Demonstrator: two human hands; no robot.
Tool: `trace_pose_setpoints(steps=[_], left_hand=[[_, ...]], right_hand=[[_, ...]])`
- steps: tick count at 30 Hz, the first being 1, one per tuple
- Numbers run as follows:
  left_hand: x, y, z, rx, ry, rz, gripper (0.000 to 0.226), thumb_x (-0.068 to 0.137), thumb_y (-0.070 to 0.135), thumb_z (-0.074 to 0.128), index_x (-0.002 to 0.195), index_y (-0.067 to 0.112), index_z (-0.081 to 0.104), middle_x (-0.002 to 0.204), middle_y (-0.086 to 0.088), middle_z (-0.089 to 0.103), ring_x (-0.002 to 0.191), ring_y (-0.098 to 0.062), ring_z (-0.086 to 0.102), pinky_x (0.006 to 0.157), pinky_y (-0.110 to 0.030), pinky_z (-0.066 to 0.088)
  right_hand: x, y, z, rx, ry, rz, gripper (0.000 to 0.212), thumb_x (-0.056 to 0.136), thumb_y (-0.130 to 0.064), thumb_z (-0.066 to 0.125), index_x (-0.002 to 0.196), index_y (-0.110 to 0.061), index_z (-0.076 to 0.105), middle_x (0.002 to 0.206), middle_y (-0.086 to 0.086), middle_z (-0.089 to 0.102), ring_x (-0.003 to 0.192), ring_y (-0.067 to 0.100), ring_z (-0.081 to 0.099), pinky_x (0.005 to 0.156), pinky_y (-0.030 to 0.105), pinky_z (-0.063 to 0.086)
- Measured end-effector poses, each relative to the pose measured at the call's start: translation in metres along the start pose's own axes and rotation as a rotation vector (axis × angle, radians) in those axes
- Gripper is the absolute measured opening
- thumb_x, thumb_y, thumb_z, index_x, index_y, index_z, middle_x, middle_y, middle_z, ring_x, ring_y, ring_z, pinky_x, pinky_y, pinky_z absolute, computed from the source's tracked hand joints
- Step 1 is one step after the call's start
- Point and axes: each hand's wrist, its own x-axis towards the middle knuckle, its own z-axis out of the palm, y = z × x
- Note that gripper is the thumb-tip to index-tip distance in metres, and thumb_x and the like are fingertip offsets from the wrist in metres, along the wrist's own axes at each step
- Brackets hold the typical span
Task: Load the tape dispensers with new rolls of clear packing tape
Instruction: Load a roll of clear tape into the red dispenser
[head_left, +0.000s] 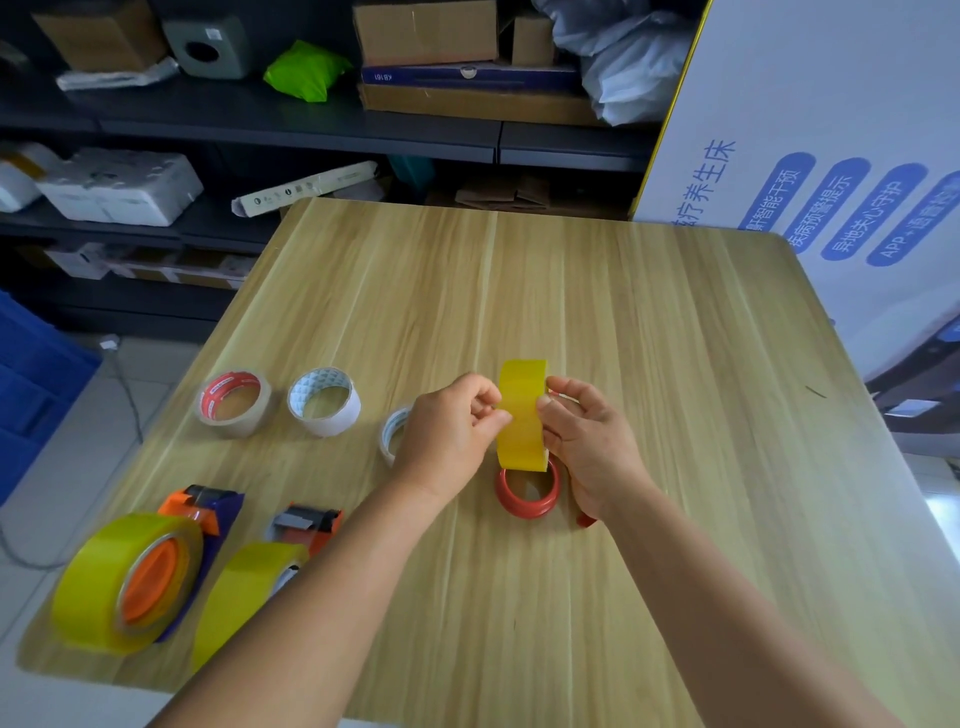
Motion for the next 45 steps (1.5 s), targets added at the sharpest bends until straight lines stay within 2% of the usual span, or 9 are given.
trace_pose_setpoints(steps=[5, 11, 15, 21, 26, 31, 35, 38, 45], left_hand=[[0.005, -0.003, -0.001, 0.059, -0.033, 0.029, 0.016, 0.088, 0.021, 0.063, 0.075, 0.012, 0.063, 0.065, 0.006, 0.059, 0.060, -0.011, 0.052, 0.059, -0.027, 0.041], [0.002, -0.004, 0.004, 0.221, -0.055, 0.075, 0.014, 0.096, 0.023, 0.049, 0.083, 0.018, 0.046, 0.089, 0.006, 0.050, 0.080, -0.015, 0.049, 0.066, -0.024, 0.031], [0.004, -0.006, 0.002, 0.095, 0.005, 0.020, 0.011, 0.089, 0.020, 0.062, 0.098, 0.014, 0.061, 0.089, 0.006, 0.058, 0.078, -0.012, 0.053, 0.071, -0.023, 0.042], [0.005, -0.005, -0.001, 0.117, -0.004, 0.020, 0.012, 0.089, 0.019, 0.062, 0.083, 0.009, 0.067, 0.078, 0.003, 0.061, 0.073, -0.015, 0.054, 0.065, -0.026, 0.040], [0.002, -0.006, 0.002, 0.269, -0.062, 0.048, 0.015, 0.096, 0.022, 0.048, 0.083, 0.017, 0.053, 0.094, 0.003, 0.056, 0.082, -0.014, 0.050, 0.070, -0.024, 0.033], [-0.001, -0.005, 0.003, 0.244, 0.028, 0.216, 0.010, 0.093, 0.016, 0.051, 0.083, 0.015, 0.053, 0.096, 0.003, 0.048, 0.094, -0.015, 0.041, 0.074, -0.021, 0.026], [0.002, -0.012, -0.004, 0.079, -0.098, 0.218, 0.007, 0.093, 0.009, 0.052, 0.089, 0.007, 0.057, 0.116, -0.006, 0.056, 0.110, -0.020, 0.051, 0.085, -0.016, 0.030], [0.000, -0.015, -0.010, -0.021, -0.175, 0.148, 0.011, 0.096, 0.009, 0.046, 0.096, 0.011, 0.057, 0.127, 0.000, 0.056, 0.112, -0.016, 0.054, 0.085, -0.016, 0.034], [-0.006, -0.023, -0.016, -0.111, -0.245, 0.084, 0.037, 0.084, 0.002, 0.059, 0.110, 0.027, 0.050, 0.124, 0.011, 0.058, 0.120, -0.004, 0.050, 0.097, -0.022, 0.040]], right_hand=[[0.001, 0.001, 0.000, -0.019, -0.032, -0.007, 0.023, 0.091, -0.010, 0.062, 0.114, -0.015, 0.060, 0.094, 0.013, 0.071, 0.082, 0.023, 0.059, 0.078, 0.044, 0.052], [0.003, 0.001, 0.001, -0.070, 0.004, 0.002, 0.018, 0.091, -0.014, 0.062, 0.109, -0.018, 0.062, 0.098, 0.011, 0.074, 0.080, 0.023, 0.061, 0.081, 0.047, 0.054], [0.004, 0.003, 0.003, -0.073, 0.020, -0.009, 0.017, 0.091, -0.013, 0.062, 0.108, -0.017, 0.062, 0.096, 0.013, 0.073, 0.080, 0.023, 0.060, 0.080, 0.044, 0.052], [0.003, 0.004, 0.004, -0.136, 0.003, -0.042, 0.023, 0.090, -0.012, 0.064, 0.112, -0.016, 0.062, 0.080, -0.003, 0.071, 0.076, 0.013, 0.058, 0.081, 0.038, 0.048], [0.003, 0.006, 0.004, -0.200, -0.001, -0.044, 0.020, 0.090, -0.015, 0.064, 0.109, -0.019, 0.061, 0.083, -0.002, 0.072, 0.078, 0.015, 0.062, 0.083, 0.040, 0.051], [0.003, 0.001, 0.005, -0.217, 0.008, -0.045, 0.016, 0.093, -0.015, 0.060, 0.108, -0.015, 0.063, 0.078, 0.001, 0.064, 0.061, 0.011, 0.055, 0.063, 0.033, 0.049], [0.002, 0.001, 0.006, -0.252, -0.018, -0.055, 0.010, 0.093, -0.018, 0.059, 0.097, -0.020, 0.068, 0.079, 0.002, 0.066, 0.071, 0.016, 0.057, 0.074, 0.040, 0.051], [0.004, 0.000, 0.004, -0.258, -0.033, -0.047, 0.013, 0.094, -0.018, 0.057, 0.092, -0.022, 0.070, 0.085, 0.005, 0.068, 0.077, 0.020, 0.059, 0.080, 0.044, 0.053], [0.007, 0.000, 0.000, -0.327, -0.060, -0.031, 0.015, 0.094, -0.020, 0.057, 0.094, -0.019, 0.072, 0.092, 0.011, 0.071, 0.084, 0.024, 0.064, 0.090, 0.053, 0.053]])
